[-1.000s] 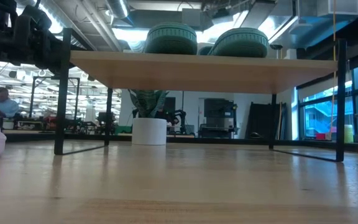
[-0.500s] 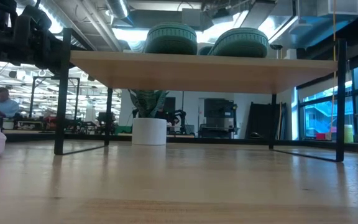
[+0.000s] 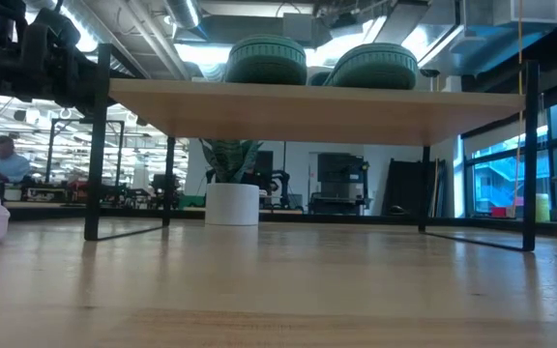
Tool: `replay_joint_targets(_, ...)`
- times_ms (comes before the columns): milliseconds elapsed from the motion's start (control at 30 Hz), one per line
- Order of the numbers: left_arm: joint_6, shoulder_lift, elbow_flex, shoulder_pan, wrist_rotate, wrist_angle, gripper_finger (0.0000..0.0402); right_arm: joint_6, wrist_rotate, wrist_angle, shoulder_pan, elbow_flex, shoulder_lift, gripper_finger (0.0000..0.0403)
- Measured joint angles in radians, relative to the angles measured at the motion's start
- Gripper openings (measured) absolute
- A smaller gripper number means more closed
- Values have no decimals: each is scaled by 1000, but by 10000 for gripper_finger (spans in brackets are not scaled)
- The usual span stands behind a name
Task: Pick and place slides into the shelf
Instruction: Put the right pink slide under the shelf
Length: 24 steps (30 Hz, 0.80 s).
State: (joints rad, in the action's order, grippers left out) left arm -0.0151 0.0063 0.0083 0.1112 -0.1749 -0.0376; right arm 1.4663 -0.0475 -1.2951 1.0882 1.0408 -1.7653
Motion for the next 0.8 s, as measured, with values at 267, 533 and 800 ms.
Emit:
replay_joint_targets(267, 0, 0, 0, 0, 0, 0, 166, 77, 24, -222, 0, 133, -2, 16)
replay_joint_targets(533, 2, 0, 0, 0, 0, 0, 166, 174, 61, -275, -14, 311, 8, 15)
replay_joint_targets(800, 2, 0, 0, 0, 0, 0, 166, 178, 77, -275, -58, 466, 6, 15)
